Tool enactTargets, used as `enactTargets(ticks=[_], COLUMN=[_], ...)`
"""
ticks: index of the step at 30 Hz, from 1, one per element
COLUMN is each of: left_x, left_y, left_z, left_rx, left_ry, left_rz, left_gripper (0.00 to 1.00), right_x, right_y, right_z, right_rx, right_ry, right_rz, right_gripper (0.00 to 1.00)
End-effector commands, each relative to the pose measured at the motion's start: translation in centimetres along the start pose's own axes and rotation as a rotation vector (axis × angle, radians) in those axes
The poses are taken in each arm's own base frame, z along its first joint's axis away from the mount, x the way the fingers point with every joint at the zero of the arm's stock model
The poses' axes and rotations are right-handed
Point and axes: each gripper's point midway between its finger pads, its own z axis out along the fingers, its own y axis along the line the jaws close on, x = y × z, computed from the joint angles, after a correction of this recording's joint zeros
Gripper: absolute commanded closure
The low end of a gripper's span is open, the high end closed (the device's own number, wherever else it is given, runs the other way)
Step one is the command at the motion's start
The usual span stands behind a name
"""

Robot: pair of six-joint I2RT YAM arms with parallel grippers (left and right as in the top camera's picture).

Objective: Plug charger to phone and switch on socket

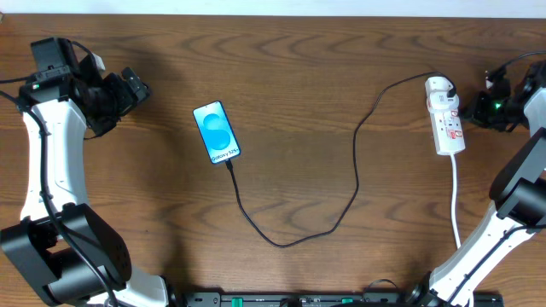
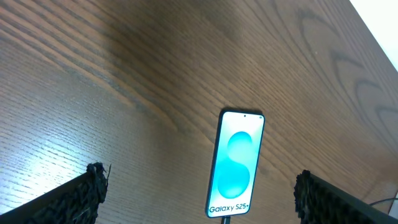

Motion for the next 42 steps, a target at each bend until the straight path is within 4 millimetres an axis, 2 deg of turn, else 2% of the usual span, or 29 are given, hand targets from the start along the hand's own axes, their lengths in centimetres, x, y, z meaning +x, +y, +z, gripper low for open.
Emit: enactTargets(ticks=[1, 15, 25, 32, 42], left_x=[0.0, 0.0, 0.0, 0.0, 0.0], left_y=[0.1, 0.1, 0.1, 0.1, 0.1], left_z=[-0.3, -0.3, -0.3, -0.3, -0.3], left_rx=[-0.014, -0.014, -0.014, -0.014, -0.014], left_ry=[-0.010, -0.010, -0.010, -0.010, -0.010], left_rz=[0.015, 0.015, 0.015, 0.015, 0.015], left_gripper=[0.02, 0.02, 0.02, 0.02, 0.02], right_x=[0.3, 0.0, 1.1, 1.2, 1.8], right_y=[0.5, 2.2, 3.4, 4.3, 4.3], right_z=[0.5, 1.3, 1.7, 2.1, 2.0], right_rx=[-0.018, -0.031, -0.044, -0.048, -0.044], right_ry=[0.012, 0.014, 0.062, 0.074, 0.098], right_rz=[-0.031, -0.104, -0.103, -0.089, -0.004], right_gripper=[0.99, 0.99, 0.99, 0.99, 0.99])
